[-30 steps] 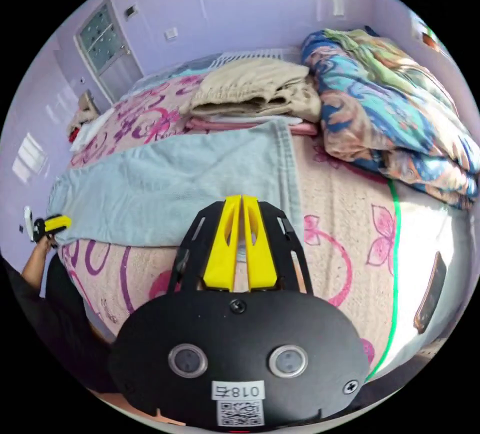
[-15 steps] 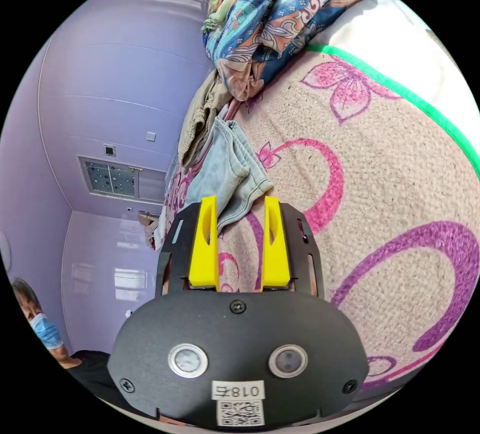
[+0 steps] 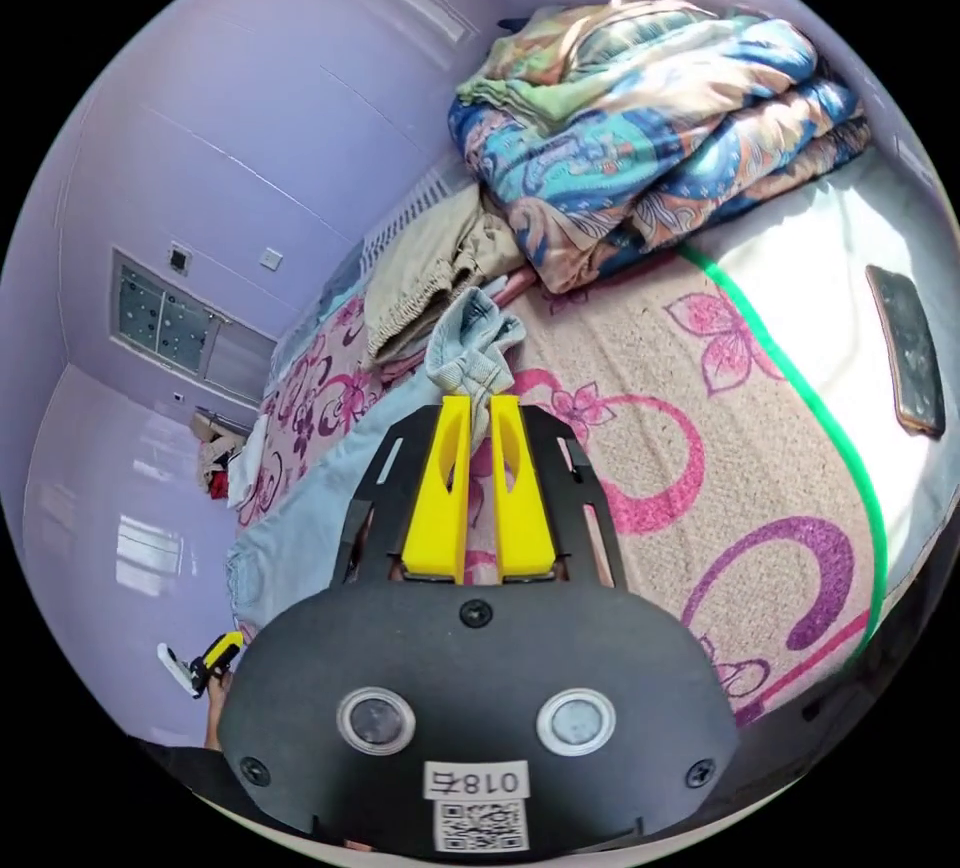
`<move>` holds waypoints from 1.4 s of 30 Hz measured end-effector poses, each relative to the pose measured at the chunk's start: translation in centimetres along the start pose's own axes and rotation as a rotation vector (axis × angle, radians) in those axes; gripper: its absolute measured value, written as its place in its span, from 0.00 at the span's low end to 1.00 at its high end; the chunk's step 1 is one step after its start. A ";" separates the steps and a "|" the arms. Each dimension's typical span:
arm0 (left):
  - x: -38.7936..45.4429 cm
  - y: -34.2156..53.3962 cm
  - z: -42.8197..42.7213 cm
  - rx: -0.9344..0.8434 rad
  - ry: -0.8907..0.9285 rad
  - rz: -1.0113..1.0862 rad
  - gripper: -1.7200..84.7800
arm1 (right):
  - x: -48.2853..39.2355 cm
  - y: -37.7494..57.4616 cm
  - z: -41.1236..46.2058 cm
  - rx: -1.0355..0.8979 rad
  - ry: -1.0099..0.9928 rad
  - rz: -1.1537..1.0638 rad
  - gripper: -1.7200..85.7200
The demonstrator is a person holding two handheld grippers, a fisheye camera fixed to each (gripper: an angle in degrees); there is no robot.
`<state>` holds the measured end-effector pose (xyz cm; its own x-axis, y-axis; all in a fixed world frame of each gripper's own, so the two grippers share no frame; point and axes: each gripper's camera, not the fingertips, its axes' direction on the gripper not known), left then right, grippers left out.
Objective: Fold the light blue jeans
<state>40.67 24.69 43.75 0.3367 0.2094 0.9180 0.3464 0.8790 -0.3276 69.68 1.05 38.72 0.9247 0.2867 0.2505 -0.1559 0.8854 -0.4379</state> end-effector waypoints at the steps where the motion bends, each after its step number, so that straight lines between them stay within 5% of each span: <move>1: -0.2 -0.2 0.1 -0.005 0.018 -0.011 0.04 | 1.0 0.3 0.4 -0.014 0.021 0.004 0.07; 6: -0.7 -0.9 1.7 -0.009 0.102 -0.093 0.07 | 10.5 3.1 5.4 -0.093 -0.181 0.274 0.06; 12: 0.7 -2.0 1.4 0.014 -0.098 -0.210 0.11 | 10.5 4.2 4.8 0.029 -0.274 0.225 0.06; 17: 11.0 -7.1 4.4 -0.002 -0.350 0.119 0.13 | 11.5 4.6 6.6 -0.006 -0.251 0.269 0.06; 22: 15.8 -13.0 10.2 -0.107 -0.395 0.359 0.12 | 11.0 4.6 6.3 -0.013 -0.240 0.256 0.06; 24: 13.9 -14.0 14.6 -0.317 -0.324 0.321 0.11 | 10.5 4.2 6.0 -0.018 -0.235 0.243 0.06; 27: 12.1 -16.5 13.6 -0.272 -0.205 0.266 0.12 | 9.7 3.7 5.4 -0.013 -0.267 0.235 0.05; 33: 8.2 -33.1 11.5 0.173 0.097 0.091 0.12 | 7.6 4.1 3.9 0.032 -0.303 0.234 0.05; 38: 11.9 -52.7 30.9 0.038 0.372 0.067 0.12 | 5.7 4.6 2.2 0.075 -0.349 0.237 0.04; 42: 15.5 -59.3 43.8 -0.212 0.340 0.128 0.12 | 4.3 4.5 0.2 0.075 -0.384 0.215 0.04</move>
<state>-13.04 -5.39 87.18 0.6459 0.1266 0.7528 0.4437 0.7403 -0.5051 72.87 6.37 38.01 0.6748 0.5699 0.4689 -0.3684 0.8107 -0.4551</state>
